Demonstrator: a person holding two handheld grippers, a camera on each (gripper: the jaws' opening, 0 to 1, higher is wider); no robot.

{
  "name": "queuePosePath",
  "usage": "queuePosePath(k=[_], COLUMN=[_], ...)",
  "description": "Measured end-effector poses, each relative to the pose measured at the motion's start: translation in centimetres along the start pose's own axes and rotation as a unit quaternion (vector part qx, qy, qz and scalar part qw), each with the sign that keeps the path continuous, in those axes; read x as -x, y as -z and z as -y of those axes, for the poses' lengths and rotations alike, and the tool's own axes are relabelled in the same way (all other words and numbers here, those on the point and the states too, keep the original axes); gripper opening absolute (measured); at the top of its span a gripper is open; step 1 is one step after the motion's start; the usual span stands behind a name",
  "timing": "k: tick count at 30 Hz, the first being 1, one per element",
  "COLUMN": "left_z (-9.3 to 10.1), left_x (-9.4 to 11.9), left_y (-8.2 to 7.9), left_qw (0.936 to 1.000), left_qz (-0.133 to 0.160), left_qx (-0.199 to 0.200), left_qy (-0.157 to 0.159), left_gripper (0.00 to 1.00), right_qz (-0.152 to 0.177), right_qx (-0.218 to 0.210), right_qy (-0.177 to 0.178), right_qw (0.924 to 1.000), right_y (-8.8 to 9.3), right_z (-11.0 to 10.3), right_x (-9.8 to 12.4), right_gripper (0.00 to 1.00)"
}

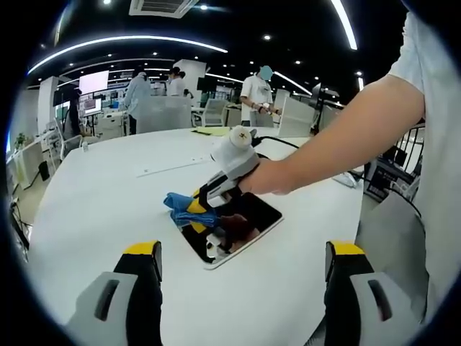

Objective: Wipe the mirror surface with the cleaning cloth until all visible marks leave the cleaned area.

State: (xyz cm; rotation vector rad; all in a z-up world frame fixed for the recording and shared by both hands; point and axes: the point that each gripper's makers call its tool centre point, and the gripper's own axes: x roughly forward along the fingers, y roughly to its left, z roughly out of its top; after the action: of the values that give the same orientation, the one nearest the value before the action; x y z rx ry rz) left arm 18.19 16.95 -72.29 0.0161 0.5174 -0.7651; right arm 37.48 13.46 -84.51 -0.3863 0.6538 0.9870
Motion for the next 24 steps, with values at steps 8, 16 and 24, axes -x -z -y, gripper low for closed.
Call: queuePosePath(k=[8, 16, 24], left_z=[0.3, 0.6, 0.6], left_x=[-0.1, -0.2, -0.1], left_y=[-0.4, -0.8, -1.0], left_qw=[1.0000, 1.0000, 1.0000], left_qz=[0.002, 0.006, 0.008], left_qx=[0.000, 0.002, -0.003], left_qy=[0.000, 0.001, -0.004], left_gripper=[0.94, 0.94, 0.94], right_qz=[-0.001, -0.005, -0.009], right_qx=[0.000, -0.002, -0.005], right_qy=[0.002, 0.006, 0.012], right_qw=[1.0000, 1.0000, 0.9999], right_y=[0.5, 1.3, 2.2], right_z=[0.2, 0.7, 1.2], right_x=[0.6, 1.4, 2.4], right_gripper=[0.02, 0.02, 0.02])
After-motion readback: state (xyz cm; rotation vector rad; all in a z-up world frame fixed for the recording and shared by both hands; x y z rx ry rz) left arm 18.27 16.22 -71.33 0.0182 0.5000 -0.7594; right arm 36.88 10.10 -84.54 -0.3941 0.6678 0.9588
